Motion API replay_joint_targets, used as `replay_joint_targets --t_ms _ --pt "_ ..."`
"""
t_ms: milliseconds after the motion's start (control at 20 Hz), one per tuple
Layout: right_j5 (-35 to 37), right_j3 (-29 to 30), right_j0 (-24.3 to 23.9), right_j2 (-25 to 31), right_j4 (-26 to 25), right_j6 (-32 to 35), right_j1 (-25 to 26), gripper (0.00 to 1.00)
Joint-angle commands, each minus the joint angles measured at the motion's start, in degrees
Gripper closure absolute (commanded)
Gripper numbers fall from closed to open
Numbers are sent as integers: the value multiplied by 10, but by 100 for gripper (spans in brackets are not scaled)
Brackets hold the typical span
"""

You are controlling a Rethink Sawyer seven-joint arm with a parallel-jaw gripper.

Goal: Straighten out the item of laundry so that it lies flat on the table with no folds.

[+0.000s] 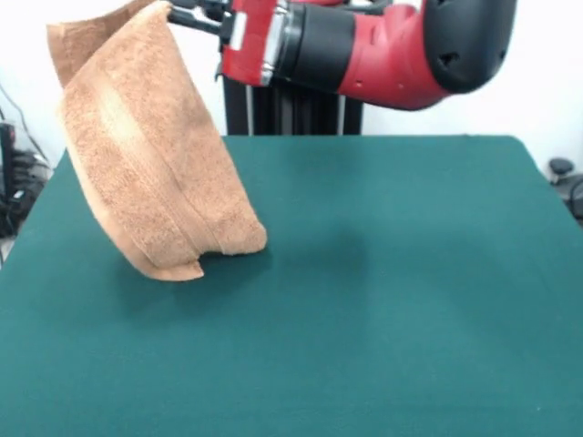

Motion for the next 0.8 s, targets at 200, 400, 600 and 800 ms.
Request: replay_joint_targets --t_ms 200,400,600,800 --pt "-55 -26 -1 -30 -7 169 1 100" --pt "-28 -34 27 -24 37 147 -10 100" --pt "12 -54 52 -13 74 152 8 100" --pt "46 -84 74 -8 112 172 41 100"
